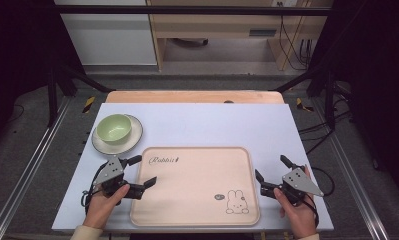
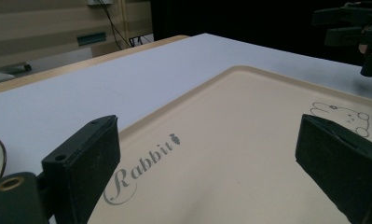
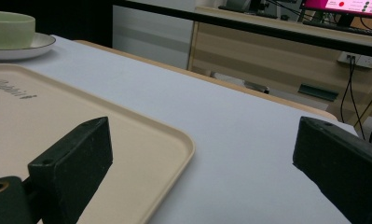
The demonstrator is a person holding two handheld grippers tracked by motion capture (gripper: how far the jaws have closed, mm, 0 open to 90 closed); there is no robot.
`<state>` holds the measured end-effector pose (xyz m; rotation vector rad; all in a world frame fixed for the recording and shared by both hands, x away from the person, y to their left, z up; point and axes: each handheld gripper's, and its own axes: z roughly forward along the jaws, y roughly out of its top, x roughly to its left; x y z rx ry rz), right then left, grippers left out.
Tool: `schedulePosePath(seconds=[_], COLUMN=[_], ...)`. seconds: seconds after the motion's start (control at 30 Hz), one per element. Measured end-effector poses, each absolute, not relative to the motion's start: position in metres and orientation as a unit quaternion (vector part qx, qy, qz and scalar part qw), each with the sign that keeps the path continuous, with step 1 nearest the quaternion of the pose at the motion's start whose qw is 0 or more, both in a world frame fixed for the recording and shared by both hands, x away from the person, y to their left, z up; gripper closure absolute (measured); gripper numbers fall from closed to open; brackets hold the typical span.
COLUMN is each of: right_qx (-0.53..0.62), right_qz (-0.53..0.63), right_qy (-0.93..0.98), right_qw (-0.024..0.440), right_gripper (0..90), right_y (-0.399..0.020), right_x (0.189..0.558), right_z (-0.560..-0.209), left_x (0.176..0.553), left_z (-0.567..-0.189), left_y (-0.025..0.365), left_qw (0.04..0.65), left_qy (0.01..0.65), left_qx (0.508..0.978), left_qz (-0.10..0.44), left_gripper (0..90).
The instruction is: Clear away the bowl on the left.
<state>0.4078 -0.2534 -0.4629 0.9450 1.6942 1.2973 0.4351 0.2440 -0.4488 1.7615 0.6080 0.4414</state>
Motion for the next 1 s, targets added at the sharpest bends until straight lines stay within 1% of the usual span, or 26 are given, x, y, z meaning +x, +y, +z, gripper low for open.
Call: schedulePosePath(seconds=[0.1,0.13,0.17,0.23,0.3,0.33,0.4,0.43,0.53,0.6,0.63,0.7,1.0], right_qx=[0.374,0.374,0.374,0.373,0.375,0.374,0.374,0.375,0.373,0.373,0.373,0.374,0.379], right_qz=[0.509,0.506,0.506,0.504,0.503,0.502,0.499,0.5,0.498,0.495,0.495,0.495,0.493], right_qy=[0.668,0.67,0.67,0.671,0.671,0.672,0.674,0.674,0.675,0.677,0.677,0.677,0.679], right_qw=[0.394,0.394,0.394,0.396,0.396,0.396,0.396,0.395,0.395,0.397,0.397,0.395,0.39], right_gripper=[4.9,4.8,4.8,4.8,4.8,4.8,4.8,4.8,4.8,4.8,4.8,4.8,4.9], right_y=[-0.253,-0.254,-0.254,-0.253,-0.253,-0.252,-0.252,-0.251,-0.251,-0.251,-0.251,-0.251,-0.25], right_x=[0.408,0.408,0.408,0.407,0.406,0.406,0.406,0.406,0.407,0.407,0.407,0.407,0.406], right_z=[-0.463,-0.463,-0.463,-0.463,-0.463,-0.463,-0.463,-0.463,-0.464,-0.464,-0.464,-0.464,-0.463], left_x=[0.435,0.435,0.435,0.434,0.431,0.431,0.431,0.431,0.437,0.443,0.443,0.452,0.474], left_z=[-0.448,-0.448,-0.448,-0.446,-0.44,-0.44,-0.435,-0.435,-0.428,-0.42,-0.42,-0.412,-0.403], left_y=[0.245,0.247,0.247,0.251,0.257,0.257,0.267,0.267,0.279,0.29,0.29,0.301,0.328], left_qw=[0.571,0.568,0.568,0.568,0.558,0.558,0.548,0.548,0.533,0.527,0.527,0.497,0.448], left_qy=[0.268,0.285,0.285,0.301,0.328,0.328,0.352,0.352,0.379,0.41,0.41,0.421,0.442], left_qx=[0.751,0.746,0.746,0.738,0.726,0.726,0.717,0.717,0.708,0.692,0.692,0.7,0.715], left_qz=[0.194,0.197,0.197,0.207,0.231,0.231,0.248,0.248,0.267,0.275,0.275,0.292,0.305], left_gripper=[6.5,6.6,6.7,6.8,7.1,7.4,7.8,8.0,8.8,10.2,10.9,12.2,12.1])
